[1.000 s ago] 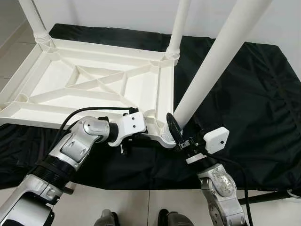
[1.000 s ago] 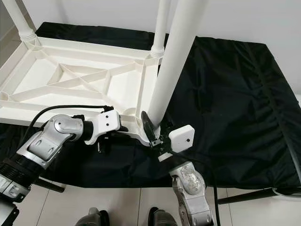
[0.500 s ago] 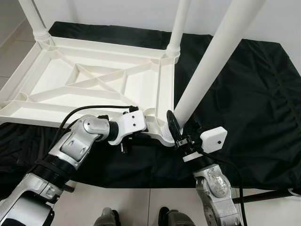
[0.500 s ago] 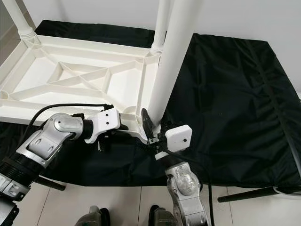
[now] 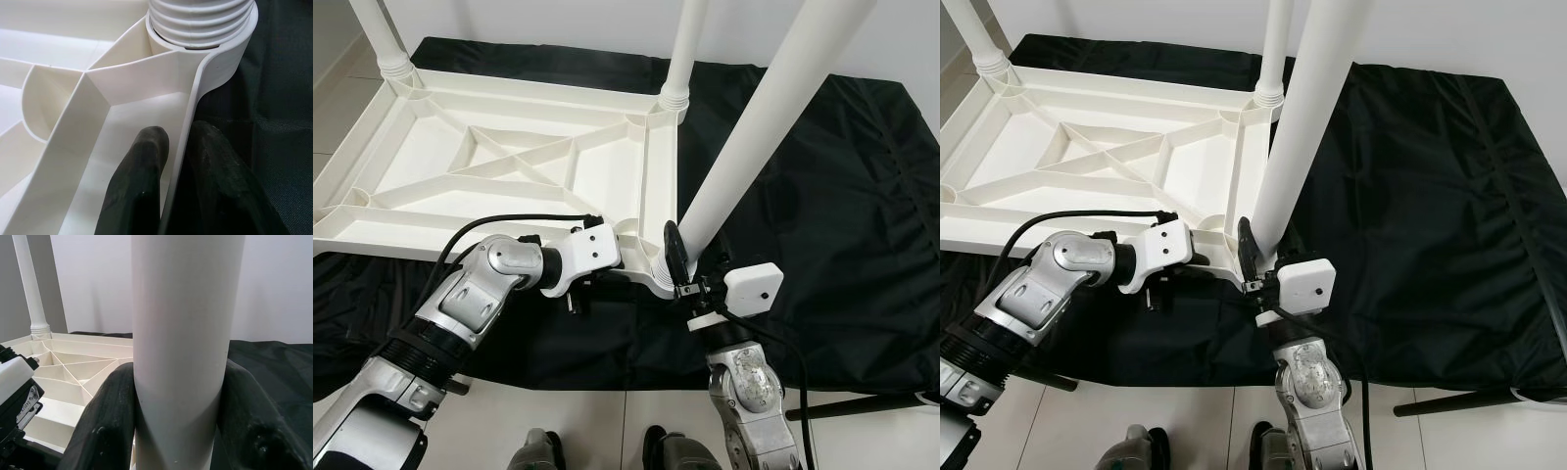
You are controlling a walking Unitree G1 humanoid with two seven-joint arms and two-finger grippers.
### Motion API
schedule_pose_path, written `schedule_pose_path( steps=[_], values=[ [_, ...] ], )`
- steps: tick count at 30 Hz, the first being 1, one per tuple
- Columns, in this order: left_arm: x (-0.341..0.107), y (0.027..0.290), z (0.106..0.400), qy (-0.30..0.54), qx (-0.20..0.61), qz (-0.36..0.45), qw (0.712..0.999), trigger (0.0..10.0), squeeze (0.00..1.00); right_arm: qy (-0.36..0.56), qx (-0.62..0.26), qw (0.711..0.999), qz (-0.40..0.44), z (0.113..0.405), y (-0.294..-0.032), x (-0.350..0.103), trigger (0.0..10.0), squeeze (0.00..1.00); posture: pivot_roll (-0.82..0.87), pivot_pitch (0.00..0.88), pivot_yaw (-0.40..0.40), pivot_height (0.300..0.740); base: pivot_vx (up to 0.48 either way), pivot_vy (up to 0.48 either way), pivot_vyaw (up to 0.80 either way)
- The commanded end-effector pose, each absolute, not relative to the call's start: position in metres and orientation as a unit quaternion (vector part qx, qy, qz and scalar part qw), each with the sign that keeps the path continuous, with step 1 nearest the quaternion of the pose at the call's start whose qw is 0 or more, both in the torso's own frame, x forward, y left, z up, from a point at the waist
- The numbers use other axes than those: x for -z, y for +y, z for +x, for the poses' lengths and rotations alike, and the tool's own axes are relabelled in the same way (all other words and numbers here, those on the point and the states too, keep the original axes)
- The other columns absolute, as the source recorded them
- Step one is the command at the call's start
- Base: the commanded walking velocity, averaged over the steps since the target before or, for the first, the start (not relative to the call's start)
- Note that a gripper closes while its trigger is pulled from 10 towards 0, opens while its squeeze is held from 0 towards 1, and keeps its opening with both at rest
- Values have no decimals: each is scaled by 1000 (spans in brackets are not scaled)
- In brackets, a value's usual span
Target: Building children table
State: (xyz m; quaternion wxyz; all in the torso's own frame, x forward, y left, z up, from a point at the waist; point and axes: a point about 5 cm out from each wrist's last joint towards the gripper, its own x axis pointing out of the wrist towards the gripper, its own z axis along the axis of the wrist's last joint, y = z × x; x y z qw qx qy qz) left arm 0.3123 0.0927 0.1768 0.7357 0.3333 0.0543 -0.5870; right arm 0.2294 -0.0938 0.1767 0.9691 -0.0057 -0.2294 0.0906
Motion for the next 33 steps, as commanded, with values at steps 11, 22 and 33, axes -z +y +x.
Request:
schedule_pose_path(
  steps=[11, 22, 33],
  values=[
    [-201, 93, 311, 25, 608, 347, 713, 10000, 0, -97, 67, 992, -35, 232, -123, -124, 10000, 0, -1, 220, 3, 740, 0, 0, 0],
    [-203, 94, 311, 25, 609, 349, 712, 10000, 0, -97, 141, 985, -38, 233, -133, -122, 10000, 0, 12, 221, 10, 740, 0, 0, 0],
    [-206, 96, 311, 27, 611, 354, 708, 10000, 0, -73, 175, 981, -30, 234, -131, -112, 10000, 0, 28, 221, 28, 740, 0, 0, 0]
  ],
)
